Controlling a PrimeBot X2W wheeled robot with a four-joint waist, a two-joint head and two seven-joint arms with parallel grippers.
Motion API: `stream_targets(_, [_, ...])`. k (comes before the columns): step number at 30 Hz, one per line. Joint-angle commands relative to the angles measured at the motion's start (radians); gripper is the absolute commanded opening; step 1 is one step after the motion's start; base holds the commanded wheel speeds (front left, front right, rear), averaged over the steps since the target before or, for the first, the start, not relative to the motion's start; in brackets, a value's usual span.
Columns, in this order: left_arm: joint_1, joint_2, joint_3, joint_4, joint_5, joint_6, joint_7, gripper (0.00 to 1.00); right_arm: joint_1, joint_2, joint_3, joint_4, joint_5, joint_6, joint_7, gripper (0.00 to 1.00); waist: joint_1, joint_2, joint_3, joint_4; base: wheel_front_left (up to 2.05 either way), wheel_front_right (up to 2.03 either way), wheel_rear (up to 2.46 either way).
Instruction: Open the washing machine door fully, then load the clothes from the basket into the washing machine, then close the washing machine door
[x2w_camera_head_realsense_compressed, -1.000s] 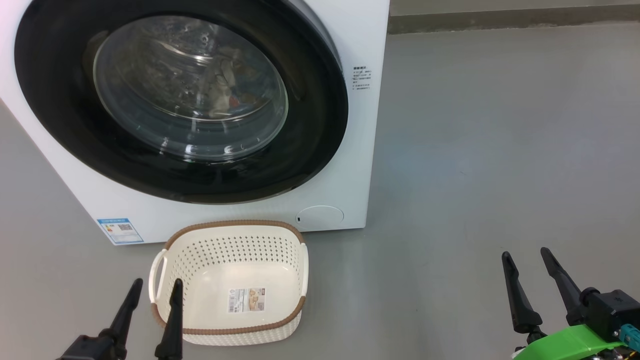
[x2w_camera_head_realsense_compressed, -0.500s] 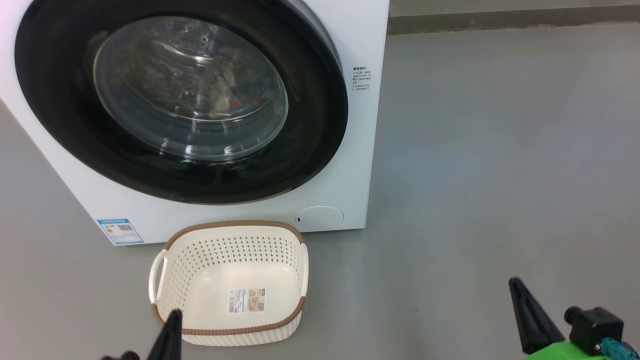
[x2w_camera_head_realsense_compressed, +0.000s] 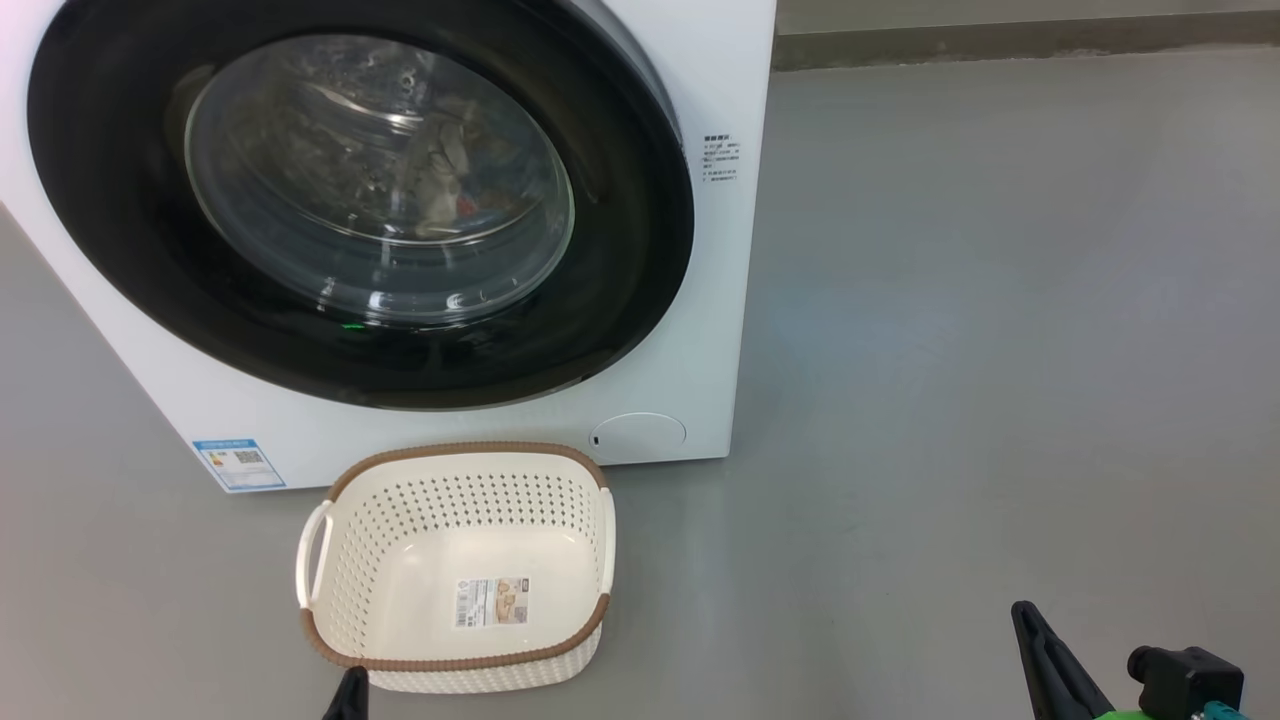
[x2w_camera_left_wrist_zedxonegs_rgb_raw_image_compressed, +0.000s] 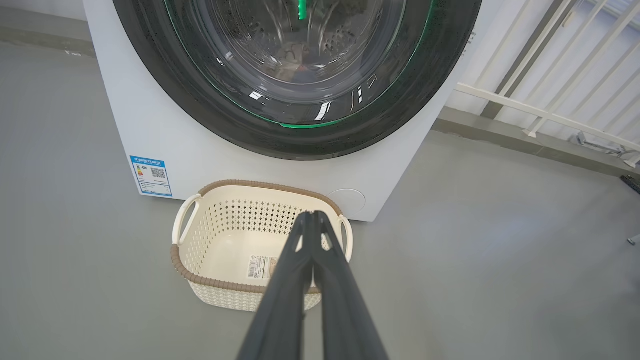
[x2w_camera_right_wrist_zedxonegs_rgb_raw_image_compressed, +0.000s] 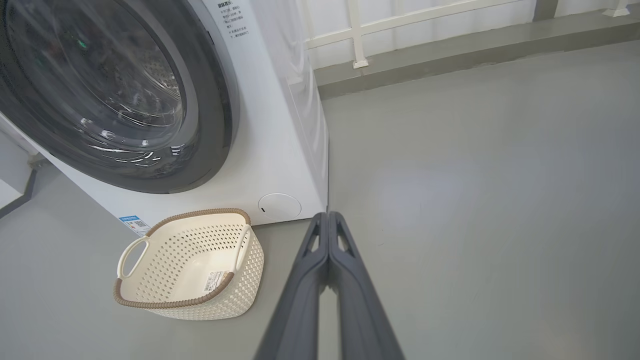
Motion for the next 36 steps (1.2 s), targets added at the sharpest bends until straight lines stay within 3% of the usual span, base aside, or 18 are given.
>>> stream_targets(1, [-0.030,0.007,0.014,-0.019,-0.023,-0.003,0.003,0.00,-0.026,-0.004,0.000,-0.020,0.032,0.000,0.001,0.00,0.0000,0.0000,0.001,0.000,0.00,0.00,0.00])
stream_targets(36, [-0.088,0.002,0.083,-0.014,-0.378,-0.012,0.094,0.00,-0.084,-0.010,-0.002,0.021,0.423,-0.001,0.056,0.00,-0.0002,0.0000,0.004,-0.010,0.00,0.00,0.00])
